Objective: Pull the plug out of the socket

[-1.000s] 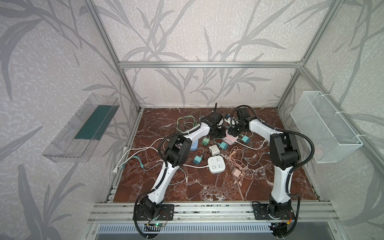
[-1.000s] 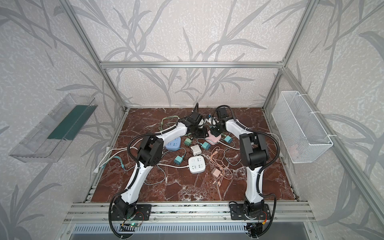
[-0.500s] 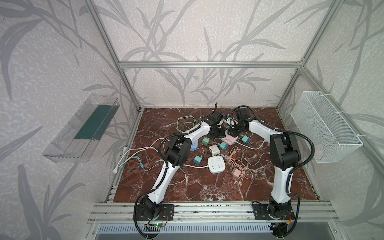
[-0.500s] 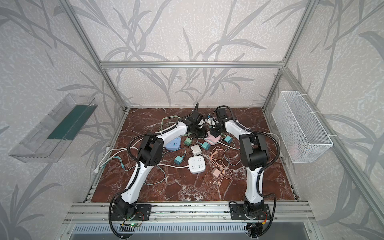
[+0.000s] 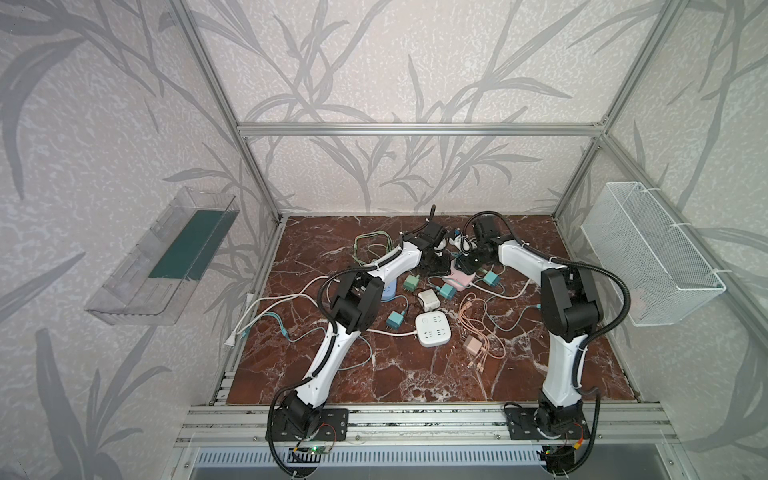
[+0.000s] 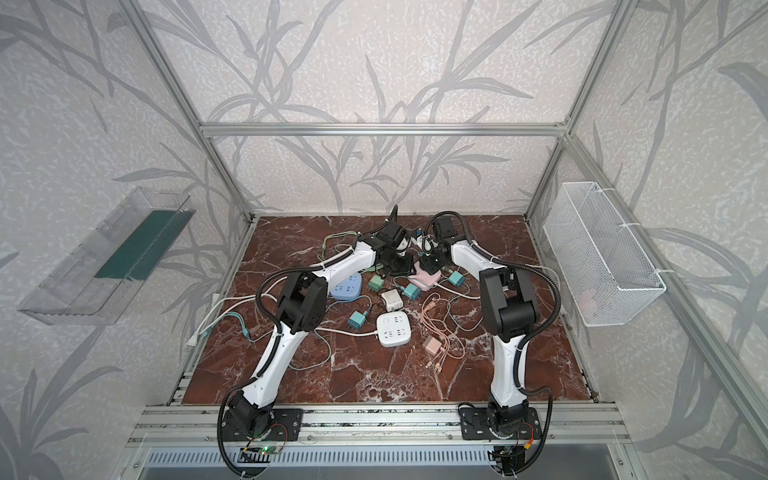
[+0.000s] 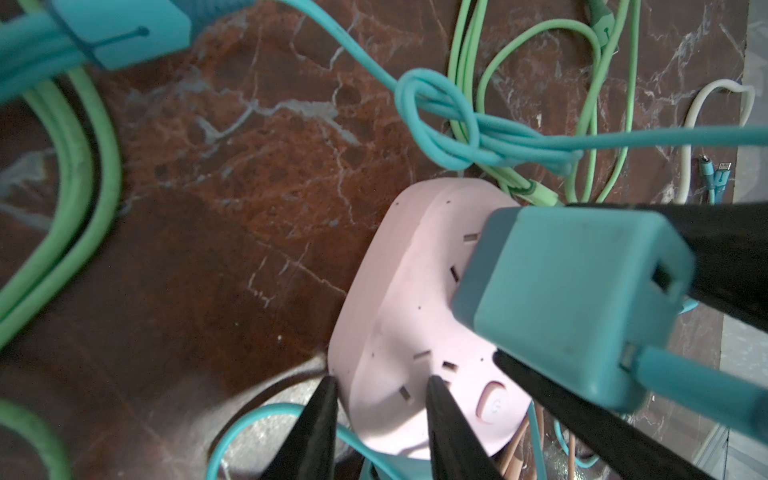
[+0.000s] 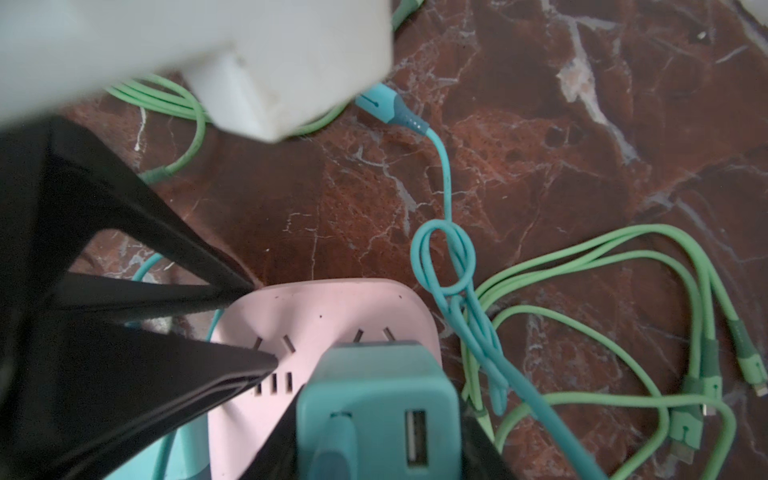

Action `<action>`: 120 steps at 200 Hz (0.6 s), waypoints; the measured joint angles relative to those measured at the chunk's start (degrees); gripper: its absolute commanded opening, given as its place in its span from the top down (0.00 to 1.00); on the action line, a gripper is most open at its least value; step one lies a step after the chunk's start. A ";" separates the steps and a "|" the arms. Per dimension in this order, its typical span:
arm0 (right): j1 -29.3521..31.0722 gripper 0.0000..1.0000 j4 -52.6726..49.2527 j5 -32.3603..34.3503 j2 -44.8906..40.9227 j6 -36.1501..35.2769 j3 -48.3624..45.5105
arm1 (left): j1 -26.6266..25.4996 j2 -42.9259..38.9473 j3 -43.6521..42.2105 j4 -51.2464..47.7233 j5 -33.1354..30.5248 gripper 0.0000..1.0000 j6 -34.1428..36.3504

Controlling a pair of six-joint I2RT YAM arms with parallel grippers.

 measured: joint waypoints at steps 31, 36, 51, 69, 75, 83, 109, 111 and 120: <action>-0.13 0.74 0.26 -0.31 -0.17 0.44 -0.35 | 0.00 0.07 0.17 -0.26 0.02 0.64 0.00; -0.13 0.74 0.28 -0.31 -0.20 0.48 -0.39 | 0.00 0.09 0.20 -0.35 0.02 0.64 0.00; -0.13 0.74 0.33 -0.31 -0.20 0.66 -0.42 | 0.00 0.11 0.20 -0.44 0.02 0.64 0.00; -0.13 0.74 0.33 -0.28 -0.20 1.05 -0.42 | 0.00 0.15 0.33 -0.61 0.04 0.64 0.00; -0.13 0.74 0.33 -0.26 -0.20 1.22 -0.42 | 0.00 0.22 0.44 -0.74 0.04 0.64 0.00; -0.13 0.74 0.33 -0.24 -0.20 1.38 -0.44 | 0.00 0.24 0.50 -0.83 0.04 0.64 0.02; -0.13 0.74 0.37 0.09 -0.24 1.70 -0.46 | 0.00 0.26 0.52 -1.01 0.07 0.64 0.04; -0.13 0.74 0.37 0.13 -0.24 1.73 -0.46 | 0.00 0.26 0.52 -1.01 0.07 0.64 0.02; -0.13 0.74 0.39 0.31 -0.26 1.88 -0.48 | 0.00 0.26 0.52 -1.03 0.07 0.64 0.04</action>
